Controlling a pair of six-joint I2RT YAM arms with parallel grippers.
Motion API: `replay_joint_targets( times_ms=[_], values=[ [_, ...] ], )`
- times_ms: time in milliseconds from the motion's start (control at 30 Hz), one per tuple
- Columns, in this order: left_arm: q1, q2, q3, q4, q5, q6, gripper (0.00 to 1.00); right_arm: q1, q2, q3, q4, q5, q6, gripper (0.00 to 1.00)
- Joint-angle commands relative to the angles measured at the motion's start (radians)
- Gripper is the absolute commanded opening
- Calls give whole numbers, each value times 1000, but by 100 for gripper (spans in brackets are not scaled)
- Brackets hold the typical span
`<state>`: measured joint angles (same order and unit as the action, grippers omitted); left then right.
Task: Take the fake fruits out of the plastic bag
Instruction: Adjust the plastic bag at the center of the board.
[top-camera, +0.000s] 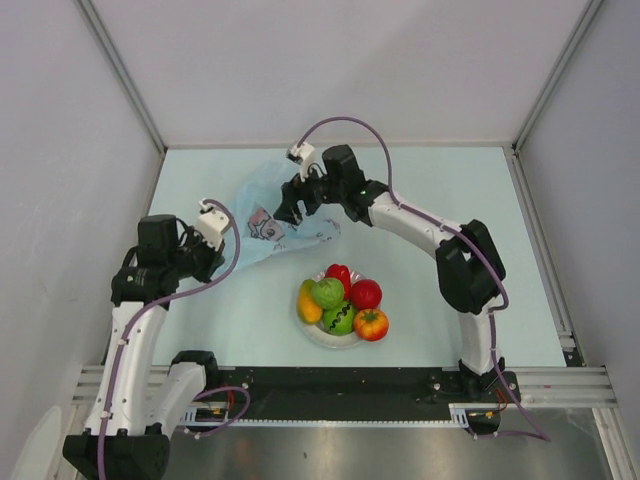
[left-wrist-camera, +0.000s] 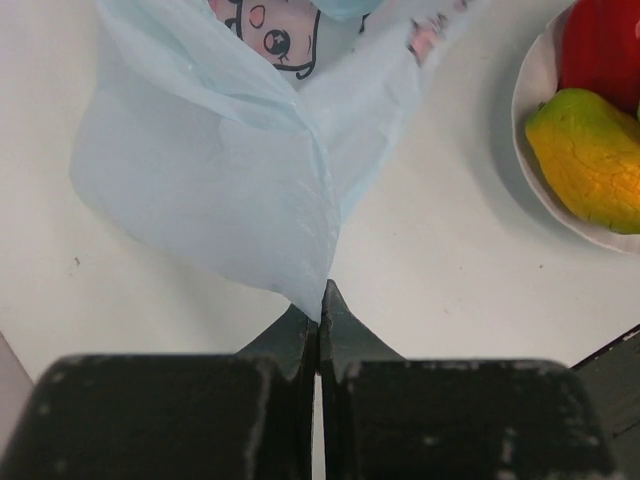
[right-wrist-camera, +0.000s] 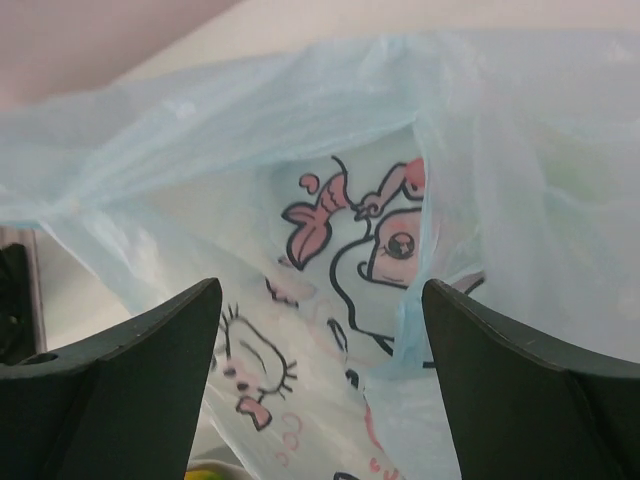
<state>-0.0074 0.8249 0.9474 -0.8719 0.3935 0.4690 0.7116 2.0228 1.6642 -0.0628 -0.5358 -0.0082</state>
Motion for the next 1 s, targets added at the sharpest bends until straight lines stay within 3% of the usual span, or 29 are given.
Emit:
replay_joint_targets(
  times_ms=[0,133,333,600,833,933,967],
  values=[
    [3,-21,16,-56,-25,86,0,28,-50,69,101,-34,67,84],
    [4,-47,53,-75,-18,109,0,106,95,176,-29,276,-24,85],
    [4,-30,82,-79,-19,99,0,127,160,166,-31,483,79,77],
    [4,-32,64,-56,-34,108,0,137,180,106,-65,635,11,77],
    [4,-43,24,-7,-41,105,0,126,231,37,-80,637,-108,78],
    [4,-44,21,10,-42,96,0,103,244,17,-57,652,-151,74],
    [4,-43,22,13,-42,97,0,83,243,19,-52,636,-157,67]
  ],
)
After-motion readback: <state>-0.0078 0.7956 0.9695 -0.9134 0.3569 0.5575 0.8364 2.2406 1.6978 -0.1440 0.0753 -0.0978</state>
